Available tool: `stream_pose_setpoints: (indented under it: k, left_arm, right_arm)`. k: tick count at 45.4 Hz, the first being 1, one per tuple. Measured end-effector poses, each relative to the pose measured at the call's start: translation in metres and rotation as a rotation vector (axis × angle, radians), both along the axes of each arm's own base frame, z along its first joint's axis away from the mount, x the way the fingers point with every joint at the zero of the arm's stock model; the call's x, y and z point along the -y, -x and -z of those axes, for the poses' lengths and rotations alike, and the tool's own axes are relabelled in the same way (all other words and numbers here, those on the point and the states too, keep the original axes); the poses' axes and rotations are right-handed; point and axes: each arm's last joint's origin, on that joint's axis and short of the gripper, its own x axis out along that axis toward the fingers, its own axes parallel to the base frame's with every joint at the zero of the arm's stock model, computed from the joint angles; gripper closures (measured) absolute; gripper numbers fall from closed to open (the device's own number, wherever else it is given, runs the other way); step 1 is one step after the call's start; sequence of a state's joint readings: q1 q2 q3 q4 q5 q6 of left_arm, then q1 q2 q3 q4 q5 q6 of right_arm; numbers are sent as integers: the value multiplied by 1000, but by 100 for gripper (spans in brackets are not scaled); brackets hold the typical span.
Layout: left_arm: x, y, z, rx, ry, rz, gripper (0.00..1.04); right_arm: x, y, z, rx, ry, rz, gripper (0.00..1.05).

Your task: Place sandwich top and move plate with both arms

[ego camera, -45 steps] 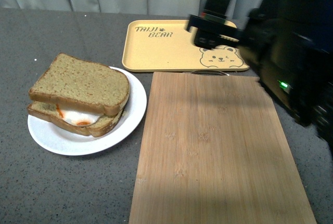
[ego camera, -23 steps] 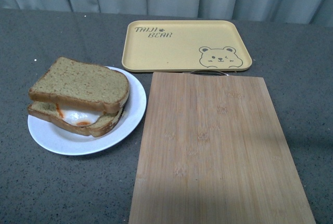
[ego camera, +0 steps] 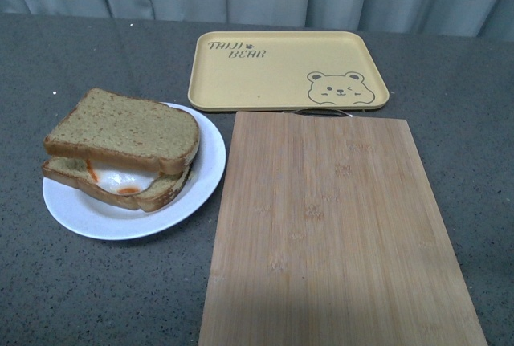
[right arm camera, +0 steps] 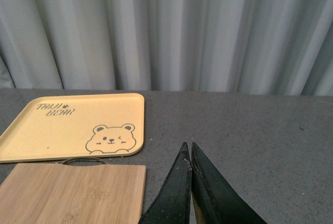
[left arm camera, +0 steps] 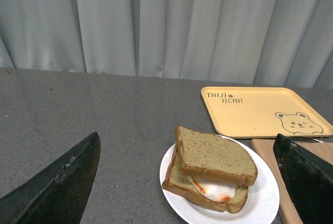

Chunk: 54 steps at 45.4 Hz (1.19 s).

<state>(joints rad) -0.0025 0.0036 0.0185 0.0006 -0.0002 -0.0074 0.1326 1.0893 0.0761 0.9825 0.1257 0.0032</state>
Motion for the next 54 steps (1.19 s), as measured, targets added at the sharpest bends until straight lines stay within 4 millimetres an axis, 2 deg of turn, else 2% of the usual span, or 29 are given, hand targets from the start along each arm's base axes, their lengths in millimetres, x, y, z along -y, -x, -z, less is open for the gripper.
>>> stream_pose_setpoints:
  k: [14, 36, 54]
  left_arm:
    - [0, 0, 0, 0, 0, 0, 7]
    - [0, 0, 0, 0, 0, 0, 7]
    - [0, 0, 0, 0, 0, 0, 7]
  right_arm:
    - [19, 27, -3, 14, -4, 7, 104]
    - [19, 49, -9, 34, -4, 6, 104]
    - [19, 58, -10, 38, -4, 5, 104]
